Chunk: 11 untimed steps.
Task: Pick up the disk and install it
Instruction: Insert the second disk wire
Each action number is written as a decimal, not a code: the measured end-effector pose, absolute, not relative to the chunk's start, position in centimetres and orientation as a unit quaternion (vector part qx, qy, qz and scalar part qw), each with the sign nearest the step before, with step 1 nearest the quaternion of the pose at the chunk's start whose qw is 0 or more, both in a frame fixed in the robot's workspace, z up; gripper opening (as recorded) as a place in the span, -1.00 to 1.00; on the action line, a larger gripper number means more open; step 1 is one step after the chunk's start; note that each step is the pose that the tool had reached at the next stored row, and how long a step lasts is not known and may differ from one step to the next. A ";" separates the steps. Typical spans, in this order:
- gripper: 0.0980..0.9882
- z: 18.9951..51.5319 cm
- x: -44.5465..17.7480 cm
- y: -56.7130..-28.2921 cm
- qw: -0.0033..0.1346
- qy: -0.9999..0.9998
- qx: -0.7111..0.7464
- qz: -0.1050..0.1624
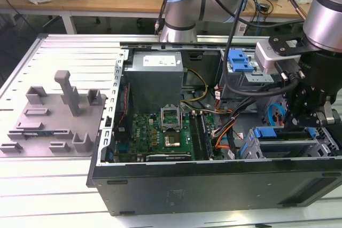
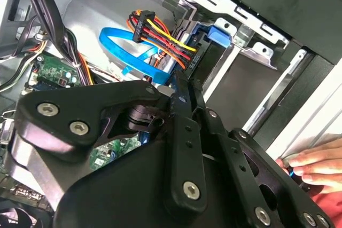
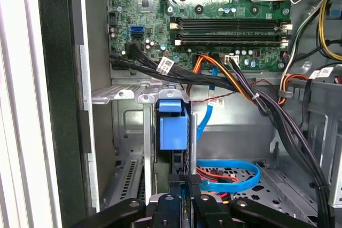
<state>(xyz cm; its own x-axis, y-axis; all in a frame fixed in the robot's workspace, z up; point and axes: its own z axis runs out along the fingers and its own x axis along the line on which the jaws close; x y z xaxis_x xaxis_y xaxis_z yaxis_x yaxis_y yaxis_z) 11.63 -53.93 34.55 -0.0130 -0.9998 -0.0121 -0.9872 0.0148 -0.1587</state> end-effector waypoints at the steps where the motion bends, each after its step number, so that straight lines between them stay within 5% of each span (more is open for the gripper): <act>1: -0.86 34.4 11.6 -53.9 0.060 0.710 -0.700 -0.052; 11: -0.86 33.9 11.6 -53.9 0.060 0.710 -0.700 -0.052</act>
